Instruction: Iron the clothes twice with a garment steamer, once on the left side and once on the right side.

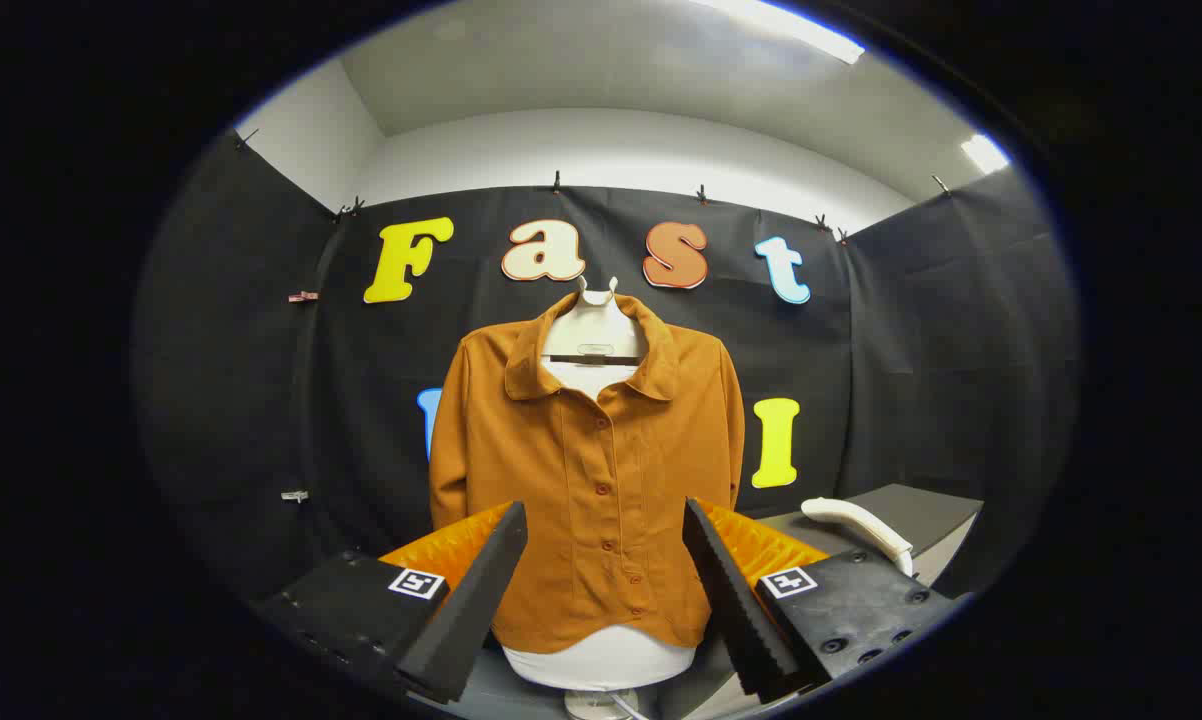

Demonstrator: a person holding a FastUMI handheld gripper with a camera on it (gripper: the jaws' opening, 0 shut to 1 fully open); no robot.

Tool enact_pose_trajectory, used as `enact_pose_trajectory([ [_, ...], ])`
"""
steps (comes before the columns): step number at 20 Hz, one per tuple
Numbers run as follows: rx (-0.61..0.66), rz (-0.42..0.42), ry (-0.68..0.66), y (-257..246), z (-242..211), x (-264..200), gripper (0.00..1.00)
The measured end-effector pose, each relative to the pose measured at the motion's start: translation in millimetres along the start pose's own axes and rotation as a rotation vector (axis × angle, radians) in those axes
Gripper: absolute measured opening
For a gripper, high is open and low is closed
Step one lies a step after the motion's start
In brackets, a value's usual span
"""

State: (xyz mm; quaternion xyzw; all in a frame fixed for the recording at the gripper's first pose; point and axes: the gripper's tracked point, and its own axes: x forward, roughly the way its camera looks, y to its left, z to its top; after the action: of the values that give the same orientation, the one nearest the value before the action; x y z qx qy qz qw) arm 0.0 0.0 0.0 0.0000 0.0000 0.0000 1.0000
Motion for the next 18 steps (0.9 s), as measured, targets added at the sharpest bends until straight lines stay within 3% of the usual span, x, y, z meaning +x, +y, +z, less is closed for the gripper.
enact_pose_trajectory([
  [18,0.027,-0.027,0.016,-4.7,-5.0,-2.7,0.98],
])
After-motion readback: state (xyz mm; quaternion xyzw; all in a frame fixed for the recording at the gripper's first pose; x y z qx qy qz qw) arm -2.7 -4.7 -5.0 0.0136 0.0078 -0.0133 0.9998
